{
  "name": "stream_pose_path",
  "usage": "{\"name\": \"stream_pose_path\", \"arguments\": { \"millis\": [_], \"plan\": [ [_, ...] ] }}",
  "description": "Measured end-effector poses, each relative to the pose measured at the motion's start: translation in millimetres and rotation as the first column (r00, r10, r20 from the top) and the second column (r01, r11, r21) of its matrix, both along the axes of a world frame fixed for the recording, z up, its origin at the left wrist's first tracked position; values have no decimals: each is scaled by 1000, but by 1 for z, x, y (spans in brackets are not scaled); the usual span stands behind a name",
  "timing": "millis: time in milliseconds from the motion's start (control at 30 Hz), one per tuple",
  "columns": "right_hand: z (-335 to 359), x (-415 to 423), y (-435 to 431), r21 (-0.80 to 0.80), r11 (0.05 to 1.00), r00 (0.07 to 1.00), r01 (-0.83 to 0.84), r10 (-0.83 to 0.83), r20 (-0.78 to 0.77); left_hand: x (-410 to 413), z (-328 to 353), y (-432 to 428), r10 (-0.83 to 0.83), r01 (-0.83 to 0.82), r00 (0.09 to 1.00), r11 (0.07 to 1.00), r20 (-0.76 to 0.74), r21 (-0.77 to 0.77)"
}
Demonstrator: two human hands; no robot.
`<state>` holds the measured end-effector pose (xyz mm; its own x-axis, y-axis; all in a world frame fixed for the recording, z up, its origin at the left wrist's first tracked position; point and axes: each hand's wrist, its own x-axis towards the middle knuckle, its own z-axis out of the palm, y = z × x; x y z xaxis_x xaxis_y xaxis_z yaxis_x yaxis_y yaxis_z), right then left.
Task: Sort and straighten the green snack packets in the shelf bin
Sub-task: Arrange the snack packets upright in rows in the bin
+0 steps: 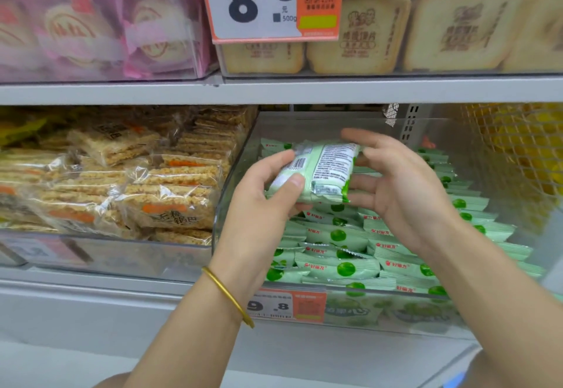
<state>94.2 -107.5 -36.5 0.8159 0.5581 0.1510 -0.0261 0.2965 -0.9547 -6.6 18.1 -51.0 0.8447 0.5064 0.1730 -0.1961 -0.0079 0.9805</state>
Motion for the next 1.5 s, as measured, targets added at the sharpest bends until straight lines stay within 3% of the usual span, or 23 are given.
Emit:
{"name": "stream_pose_path", "arguments": {
  "millis": [100, 200, 300, 367, 433, 567, 700, 800, 900, 967, 1067, 1167, 1267, 1500],
  "plan": [
    [1, 6, -3, 46, 999, 998, -26, 28, -52, 0, 6, 3, -58, 51, 998, 981, -32, -185],
    [-3, 9, -1, -82, 996, 997, -23, 29, 77, 1, 11, 6, -119, 102, 991, 969, -64, -224],
    [-6, 13, 1, -204, 969, 967, 136, -86, 238, 6, 15, 8, -95, 81, 993, 979, -71, -185],
    [-6, 15, 1, -188, 958, 950, 216, -162, 267, 9, 16, 10, 3, 0, 994, 999, -105, 33],
    [-8, 16, 2, -184, 946, 934, 266, -206, 291, 11, 11, 15, 127, -73, 980, 943, -150, 325],
    [-12, 18, 7, -261, 882, 867, 391, -258, 427, 9, -3, 18, 260, 54, 922, 646, -286, 762],
    [-12, 16, 15, -229, 873, 828, 431, -282, 484, 10, -19, 17, 286, 248, 872, 441, -398, 862],
    [-13, 12, 27, -279, 854, 783, 438, -209, 586, 9, -25, 19, 310, 275, 865, 363, -394, 890],
    [-12, 9, 42, -351, 795, 669, 494, -91, 738, 5, -25, 19, 332, 282, 848, 378, -414, 882],
    [-10, 7, 51, -422, 701, 555, 574, 46, 831, 2, -25, 19, 343, 290, 833, 397, -434, 871],
    [-9, 6, 67, -522, 576, 445, 629, 283, 849, 1, -26, 20, 349, 278, 832, 411, -432, 868],
    [-11, 7, 78, -622, 489, 441, 612, 442, 781, -2, -26, 19, 341, 267, 833, 441, -435, 857],
    [-6, 16, 73, -654, 426, 467, 625, 466, 751, -2, -25, 20, 339, 244, 838, 467, -427, 850],
    [-19, 18, 87, -683, 417, 421, 599, 562, 712, -1, -20, 18, 355, 169, 840, 545, -409, 821]
  ]
}}
